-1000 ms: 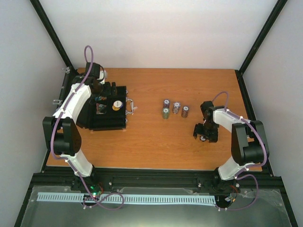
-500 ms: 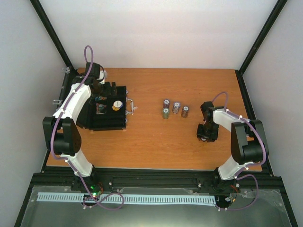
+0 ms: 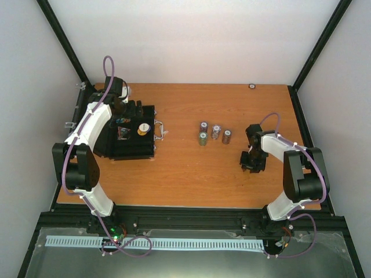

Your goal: Pack up texas hold em set

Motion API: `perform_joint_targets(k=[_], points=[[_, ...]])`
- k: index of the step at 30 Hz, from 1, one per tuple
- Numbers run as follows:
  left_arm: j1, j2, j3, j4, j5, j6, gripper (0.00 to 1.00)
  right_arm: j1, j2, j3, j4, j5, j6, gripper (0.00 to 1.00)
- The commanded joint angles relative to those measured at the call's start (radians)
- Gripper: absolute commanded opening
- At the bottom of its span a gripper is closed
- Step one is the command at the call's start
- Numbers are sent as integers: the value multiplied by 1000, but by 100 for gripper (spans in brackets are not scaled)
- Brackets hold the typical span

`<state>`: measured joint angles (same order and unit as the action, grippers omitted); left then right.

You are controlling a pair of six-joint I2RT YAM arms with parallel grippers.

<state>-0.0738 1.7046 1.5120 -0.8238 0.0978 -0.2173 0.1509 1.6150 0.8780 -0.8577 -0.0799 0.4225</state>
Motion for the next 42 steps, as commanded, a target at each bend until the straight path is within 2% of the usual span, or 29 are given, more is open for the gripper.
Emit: perform_joint_targets(k=[1, 5, 6, 10, 12, 13, 19, 25, 30, 36, 42], points=[[7, -11, 30, 5, -1, -11, 100, 16, -4, -5, 34, -74, -9, 32], [7, -8, 36, 1, -2, -11, 100, 16, -28, 59, 10, -57, -2, 37], [8, -8, 38, 2, -2, -10, 100, 16, -29, 88, 4, -54, -5, 42], [7, -5, 48, -4, -8, -9, 100, 14, 5, 240, -57, -6, -26, 72], [8, -8, 51, -6, -14, -5, 100, 9, 20, 327, -90, 45, -38, 95], [7, -9, 52, -7, -16, -3, 100, 4, 29, 370, -100, 67, -46, 99], [7, -8, 65, -12, 16, 0, 100, -46, 140, 588, -105, 75, -63, 100], [7, 10, 111, -26, 98, -14, 100, -63, 287, 772, -37, 61, -54, 100], [-29, 7, 168, -44, 85, 7, 100, -65, 419, 936, -43, 35, -61, 100], [-118, 20, 193, -83, 109, 42, 100, -43, 451, 940, -62, -59, -83, 98], [-119, -22, 150, -103, 59, 54, 100, 77, 356, 811, -81, 4, -130, 94]])
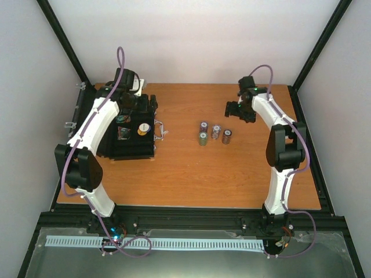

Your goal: Pack up texas hold em set

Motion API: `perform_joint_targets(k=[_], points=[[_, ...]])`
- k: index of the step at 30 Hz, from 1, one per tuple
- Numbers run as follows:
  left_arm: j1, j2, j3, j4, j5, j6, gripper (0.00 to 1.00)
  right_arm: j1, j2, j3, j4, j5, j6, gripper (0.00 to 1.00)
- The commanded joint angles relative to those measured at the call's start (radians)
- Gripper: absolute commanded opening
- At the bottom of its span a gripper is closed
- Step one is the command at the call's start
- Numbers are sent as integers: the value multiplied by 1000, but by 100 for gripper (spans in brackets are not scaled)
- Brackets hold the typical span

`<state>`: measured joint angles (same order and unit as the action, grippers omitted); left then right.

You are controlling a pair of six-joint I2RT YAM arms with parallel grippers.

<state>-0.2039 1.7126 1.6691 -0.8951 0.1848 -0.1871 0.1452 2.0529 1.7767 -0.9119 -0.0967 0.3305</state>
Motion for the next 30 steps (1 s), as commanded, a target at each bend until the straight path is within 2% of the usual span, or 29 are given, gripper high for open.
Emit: perform_joint_targets(k=[1, 6, 11, 15, 30], points=[[11, -38, -17, -28, -27, 22, 100, 89, -104, -120, -22, 24, -33, 94], [12, -48, -42, -33, -42, 21, 100, 138, -145, -233, -25, 18, -26, 85], [12, -60, -56, -31, -46, 21, 100, 144, -177, -294, -15, 18, -26, 84], [12, -65, -64, -34, -51, 23, 100, 145, -156, -287, -15, 23, -33, 83], [12, -94, -51, -64, -95, 31, 100, 145, -44, -241, 12, 14, -59, 63]])
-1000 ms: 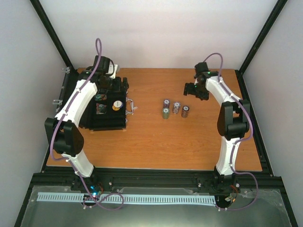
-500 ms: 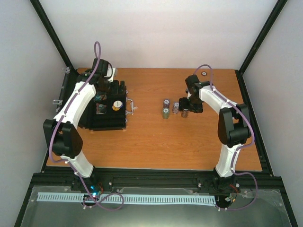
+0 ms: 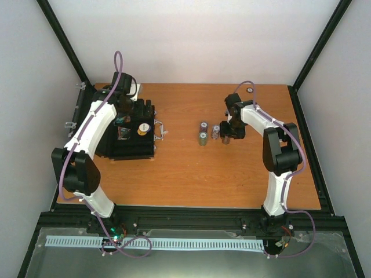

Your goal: Pack up texas hold em set

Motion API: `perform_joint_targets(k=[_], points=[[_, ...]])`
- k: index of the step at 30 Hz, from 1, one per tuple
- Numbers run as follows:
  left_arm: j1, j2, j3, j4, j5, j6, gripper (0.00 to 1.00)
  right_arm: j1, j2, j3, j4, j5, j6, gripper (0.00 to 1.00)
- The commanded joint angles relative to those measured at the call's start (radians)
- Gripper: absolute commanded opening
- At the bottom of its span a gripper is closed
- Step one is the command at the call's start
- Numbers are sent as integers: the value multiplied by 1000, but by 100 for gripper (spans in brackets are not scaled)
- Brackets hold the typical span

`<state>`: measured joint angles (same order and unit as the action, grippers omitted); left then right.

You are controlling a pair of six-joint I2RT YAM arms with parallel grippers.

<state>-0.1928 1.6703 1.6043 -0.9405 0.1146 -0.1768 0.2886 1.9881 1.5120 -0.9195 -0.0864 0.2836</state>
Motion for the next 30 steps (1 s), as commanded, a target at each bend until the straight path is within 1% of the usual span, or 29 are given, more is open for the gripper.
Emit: perform_joint_targets(k=[1, 5, 6, 7, 8, 12, 16, 19, 21, 23, 26, 30], points=[[1, -58, 15, -18, -32, 20, 100, 0, 23, 23, 24, 2, -11, 58], [1, -84, 16, -26, -84, 18, 100, 1, 20, 15, 27, -2, -8, 31], [1, -90, 16, -28, -96, 17, 100, 0, 12, 6, 29, -4, -6, 22], [1, -95, 16, -31, -106, 16, 100, 1, -4, -3, 32, -9, -6, 10], [3, -99, 17, -36, -117, 13, 100, 1, -20, -16, 35, -9, -5, 4], [30, -113, 60, -67, -127, -22, 100, 3, -116, -48, 26, -39, -4, 3], [74, -162, 101, -79, -118, -75, 100, 47, -227, 15, -58, -91, -13, 3], [102, -211, 103, -69, -129, -97, 100, 104, -272, 86, -88, -184, -5, 3], [116, -230, 111, -75, -143, -107, 100, 152, -279, 110, -64, -263, 19, 3], [123, -241, 118, -94, -179, -116, 100, 201, -255, 142, -24, -354, 44, 3], [137, -275, 75, -90, -245, -119, 100, 289, -167, 214, 81, -434, 89, 3], [185, -329, 35, -72, -309, -127, 100, 395, 24, 408, 187, -501, 137, 3]])
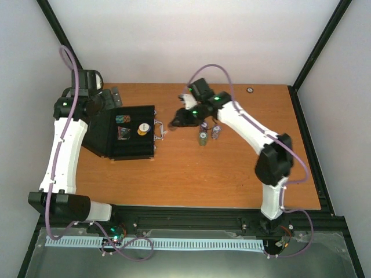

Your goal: Pack up texas hold em set

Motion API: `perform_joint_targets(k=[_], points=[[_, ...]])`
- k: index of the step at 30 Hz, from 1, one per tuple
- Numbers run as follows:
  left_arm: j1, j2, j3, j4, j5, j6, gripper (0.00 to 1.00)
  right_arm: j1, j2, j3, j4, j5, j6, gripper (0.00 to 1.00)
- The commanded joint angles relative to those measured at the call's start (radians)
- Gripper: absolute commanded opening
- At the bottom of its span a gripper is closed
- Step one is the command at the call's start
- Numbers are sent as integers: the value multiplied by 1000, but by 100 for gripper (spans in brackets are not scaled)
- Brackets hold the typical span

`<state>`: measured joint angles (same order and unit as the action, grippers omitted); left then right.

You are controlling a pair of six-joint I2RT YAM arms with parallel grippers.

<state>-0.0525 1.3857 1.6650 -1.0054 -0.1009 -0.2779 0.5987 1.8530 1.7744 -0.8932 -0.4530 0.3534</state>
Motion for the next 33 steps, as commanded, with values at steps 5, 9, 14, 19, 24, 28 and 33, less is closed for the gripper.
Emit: perform_joint_targets(k=[5, 9, 14, 19, 24, 28, 33], points=[[51, -69, -21, 2, -155, -1, 100, 157, 412, 452, 231, -194, 144, 3], [51, -95, -32, 21, -156, 7, 100, 197, 543, 598, 274, -244, 210, 3], [51, -113, -40, 26, -173, 20, 100, 258, 610, 625, 347, -258, 263, 3], [52, -127, -68, 33, -147, 8, 100, 306, 679, 672, 393, -249, 291, 3], [51, -131, -70, 35, -126, -7, 100, 325, 734, 684, 447, -237, 331, 3], [51, -132, -86, 42, -111, -14, 100, 339, 771, 705, 450, -217, 324, 3], [51, -129, -95, 47, -91, -21, 100, 354, 802, 711, 482, -170, 313, 3]])
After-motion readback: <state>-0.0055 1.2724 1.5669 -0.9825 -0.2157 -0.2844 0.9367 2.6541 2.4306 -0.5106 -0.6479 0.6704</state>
